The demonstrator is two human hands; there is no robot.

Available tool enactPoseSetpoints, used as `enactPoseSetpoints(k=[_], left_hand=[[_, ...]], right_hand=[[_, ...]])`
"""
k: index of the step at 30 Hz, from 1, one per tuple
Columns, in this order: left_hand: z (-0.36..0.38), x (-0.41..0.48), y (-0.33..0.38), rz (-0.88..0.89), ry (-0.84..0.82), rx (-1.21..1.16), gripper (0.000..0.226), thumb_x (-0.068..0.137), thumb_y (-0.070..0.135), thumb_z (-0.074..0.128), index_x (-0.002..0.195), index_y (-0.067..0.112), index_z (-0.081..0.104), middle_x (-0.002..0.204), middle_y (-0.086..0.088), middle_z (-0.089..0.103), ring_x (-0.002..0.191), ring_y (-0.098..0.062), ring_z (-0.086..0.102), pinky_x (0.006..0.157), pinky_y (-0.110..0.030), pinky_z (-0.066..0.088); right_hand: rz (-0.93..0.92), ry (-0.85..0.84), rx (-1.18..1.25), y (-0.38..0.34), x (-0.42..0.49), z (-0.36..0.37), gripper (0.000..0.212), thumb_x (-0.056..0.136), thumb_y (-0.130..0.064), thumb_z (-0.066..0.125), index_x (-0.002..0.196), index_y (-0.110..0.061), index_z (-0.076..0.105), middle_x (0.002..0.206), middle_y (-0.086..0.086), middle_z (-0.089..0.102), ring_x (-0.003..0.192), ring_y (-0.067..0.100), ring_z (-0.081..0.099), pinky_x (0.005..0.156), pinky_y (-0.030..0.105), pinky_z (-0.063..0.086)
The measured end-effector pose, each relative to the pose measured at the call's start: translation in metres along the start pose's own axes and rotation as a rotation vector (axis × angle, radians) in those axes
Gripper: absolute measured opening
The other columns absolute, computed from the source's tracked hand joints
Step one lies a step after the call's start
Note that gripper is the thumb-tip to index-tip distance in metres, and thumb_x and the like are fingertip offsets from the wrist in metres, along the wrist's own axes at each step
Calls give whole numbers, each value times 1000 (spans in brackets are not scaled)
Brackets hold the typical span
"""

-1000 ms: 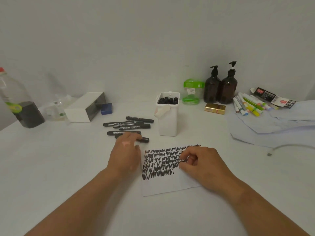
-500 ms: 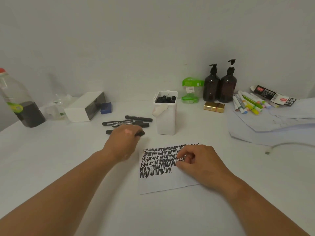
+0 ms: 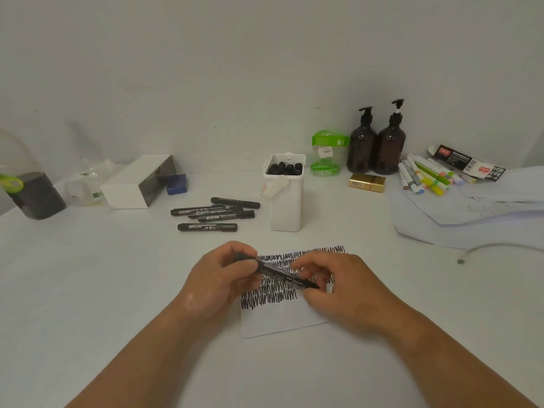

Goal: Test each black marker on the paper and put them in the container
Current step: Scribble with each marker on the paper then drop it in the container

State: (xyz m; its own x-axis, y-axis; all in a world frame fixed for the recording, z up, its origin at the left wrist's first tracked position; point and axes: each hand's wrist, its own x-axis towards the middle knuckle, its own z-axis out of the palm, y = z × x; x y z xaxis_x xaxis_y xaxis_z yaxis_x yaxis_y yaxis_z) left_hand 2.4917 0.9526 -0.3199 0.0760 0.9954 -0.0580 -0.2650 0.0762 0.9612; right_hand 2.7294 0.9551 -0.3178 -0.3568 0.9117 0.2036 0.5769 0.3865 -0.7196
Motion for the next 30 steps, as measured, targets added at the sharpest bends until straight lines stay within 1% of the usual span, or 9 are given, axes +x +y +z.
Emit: enactPoseSetpoints(k=[3,5,7,9,12,18,21,24,30], left_hand=[[-2,-4,-2,12,-65,-4,23,87,-16,58,84,5,67,85,-19,66,72,-29,66,67,-32,60],[-2,-6,-3,48,-95,103,26,85,-16,64,83,10,69,89,-17,70,78,-30,70,74,-35,60],[0,-11,-4,164,-87,435,29,85,-9,68,86,20,69,91,-2,75,82,-20,72,78,-32,59],[5,-16,-5,369,-106,836,32,88,2,68,99,32,69,91,14,73,77,-3,66,73,-16,50],[13,-20,-4,578,-197,1099,24,95,22,59,118,29,66,92,20,65,82,-1,57,72,-12,41],[28,-26,0,637,-304,1056,14,105,19,48,104,26,61,91,32,58,85,7,57,72,-4,36],[32,-27,1,639,-346,1015,21,107,34,40,102,29,59,88,32,61,83,5,60,71,-4,37],[30,-27,-1,648,-308,1058,26,106,40,37,97,27,56,84,34,59,76,9,58,67,-4,37],[31,-28,1,680,-240,1112,30,103,45,38,88,25,56,74,40,55,57,8,50,56,-4,32]], right_hand=[[2,35,36,0,-1,1,33,77,-32,82,98,-53,69,92,-22,73,81,5,66,74,12,50],[6,61,104,0,1,2,30,79,-26,83,96,-49,72,92,-22,74,83,4,68,76,15,52],[32,54,228,-1,2,1,30,82,-19,83,98,-44,76,88,-17,76,75,4,68,69,16,51],[45,30,353,-5,1,2,28,81,-17,83,96,-39,77,79,-12,75,64,4,64,62,18,49],[52,31,526,-12,0,8,18,75,-22,80,91,-31,78,68,-6,70,58,9,61,54,25,49],[27,28,627,-20,-2,19,11,79,-28,77,89,-27,74,60,-4,67,53,12,60,52,26,49],[15,44,625,-20,-2,22,15,77,-36,77,87,-26,72,59,-1,67,53,15,61,52,28,49],[21,44,659,-20,-2,22,19,76,-41,76,85,-25,73,62,6,68,56,20,62,53,36,51],[10,-12,770,-25,-3,19,17,79,-36,76,82,-20,70,70,6,72,59,20,64,55,31,53]])
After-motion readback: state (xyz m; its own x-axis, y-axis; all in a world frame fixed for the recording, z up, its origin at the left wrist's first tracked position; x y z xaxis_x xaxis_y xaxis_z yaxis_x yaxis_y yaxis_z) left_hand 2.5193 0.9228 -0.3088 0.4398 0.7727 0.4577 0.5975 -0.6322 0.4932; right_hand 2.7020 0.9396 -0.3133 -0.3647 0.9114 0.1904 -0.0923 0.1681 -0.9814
